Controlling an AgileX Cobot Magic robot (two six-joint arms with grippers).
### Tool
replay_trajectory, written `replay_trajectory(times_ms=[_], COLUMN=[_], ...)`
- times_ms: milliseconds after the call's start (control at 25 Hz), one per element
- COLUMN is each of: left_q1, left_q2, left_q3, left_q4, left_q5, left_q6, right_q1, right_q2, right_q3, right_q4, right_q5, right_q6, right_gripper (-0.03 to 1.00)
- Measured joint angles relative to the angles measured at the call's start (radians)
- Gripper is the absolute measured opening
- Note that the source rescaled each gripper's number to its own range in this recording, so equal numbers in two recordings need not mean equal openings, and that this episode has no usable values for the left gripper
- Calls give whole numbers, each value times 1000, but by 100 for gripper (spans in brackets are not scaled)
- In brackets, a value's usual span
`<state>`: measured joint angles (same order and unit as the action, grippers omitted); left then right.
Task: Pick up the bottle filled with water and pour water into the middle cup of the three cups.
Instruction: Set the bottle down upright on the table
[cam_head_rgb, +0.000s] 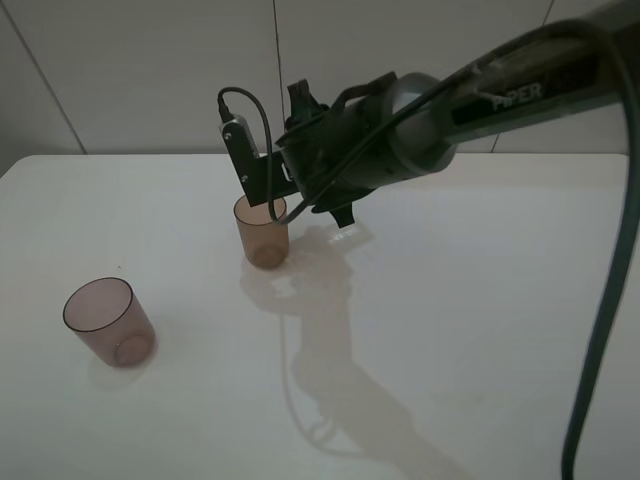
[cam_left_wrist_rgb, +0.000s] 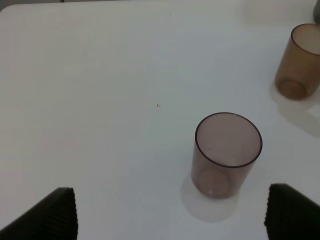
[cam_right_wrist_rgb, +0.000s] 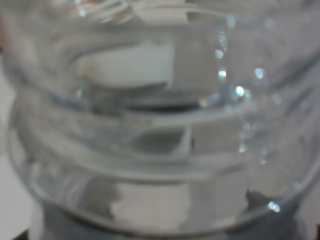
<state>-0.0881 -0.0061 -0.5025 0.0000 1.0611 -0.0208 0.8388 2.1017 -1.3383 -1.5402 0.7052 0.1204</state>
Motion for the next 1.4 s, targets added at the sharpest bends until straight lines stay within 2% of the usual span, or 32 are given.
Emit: replay_trajectory(times_ms=[1400], left_q1=[0], left_q2=[0], left_q3=[0], left_q4=[0], left_q5=[0], left_q6=[0], right_q1=[-1], right_q2=[0], right_q3=[0], right_q4=[-185], right_q5=[49], right_q6=[0], right_gripper=[1])
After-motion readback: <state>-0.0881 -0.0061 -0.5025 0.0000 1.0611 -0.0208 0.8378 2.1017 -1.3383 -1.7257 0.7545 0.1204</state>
